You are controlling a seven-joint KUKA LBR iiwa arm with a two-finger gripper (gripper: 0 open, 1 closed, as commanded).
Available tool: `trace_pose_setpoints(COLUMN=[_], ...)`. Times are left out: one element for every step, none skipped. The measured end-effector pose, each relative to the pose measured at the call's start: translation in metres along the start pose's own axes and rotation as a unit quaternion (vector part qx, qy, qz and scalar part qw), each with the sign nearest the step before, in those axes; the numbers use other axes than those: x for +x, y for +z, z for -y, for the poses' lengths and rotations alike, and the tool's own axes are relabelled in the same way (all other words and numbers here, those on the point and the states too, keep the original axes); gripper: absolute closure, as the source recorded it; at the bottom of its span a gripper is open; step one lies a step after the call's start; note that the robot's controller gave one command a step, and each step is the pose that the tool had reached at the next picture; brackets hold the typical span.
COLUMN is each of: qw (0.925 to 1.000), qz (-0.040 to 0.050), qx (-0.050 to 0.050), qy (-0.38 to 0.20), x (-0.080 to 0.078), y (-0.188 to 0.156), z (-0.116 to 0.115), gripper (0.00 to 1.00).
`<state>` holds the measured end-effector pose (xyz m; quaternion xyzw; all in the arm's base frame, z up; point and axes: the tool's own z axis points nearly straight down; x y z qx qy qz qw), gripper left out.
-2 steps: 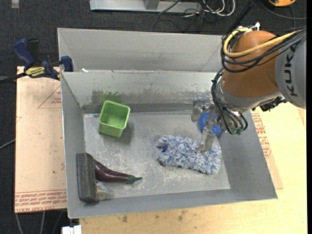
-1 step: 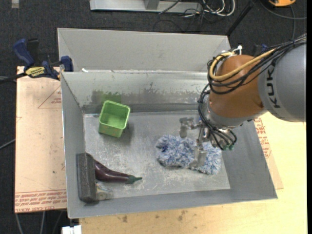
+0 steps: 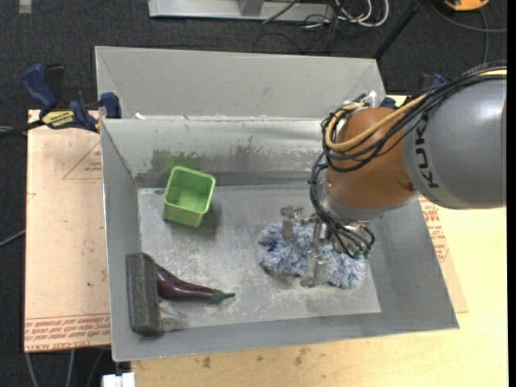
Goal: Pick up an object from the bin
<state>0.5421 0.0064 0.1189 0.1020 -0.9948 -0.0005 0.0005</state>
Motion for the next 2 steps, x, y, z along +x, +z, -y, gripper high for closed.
trace_pose_setpoints(qw=[0.9961, 0.9961], qz=[-0.001, -0.001], qx=[0.0, 0.0], qy=[0.089, 0.089], x=[-0.0019, -0.0019], y=[0.0479, 0.0479], z=[-0.0098, -0.0098], gripper=[1.0, 1.0])
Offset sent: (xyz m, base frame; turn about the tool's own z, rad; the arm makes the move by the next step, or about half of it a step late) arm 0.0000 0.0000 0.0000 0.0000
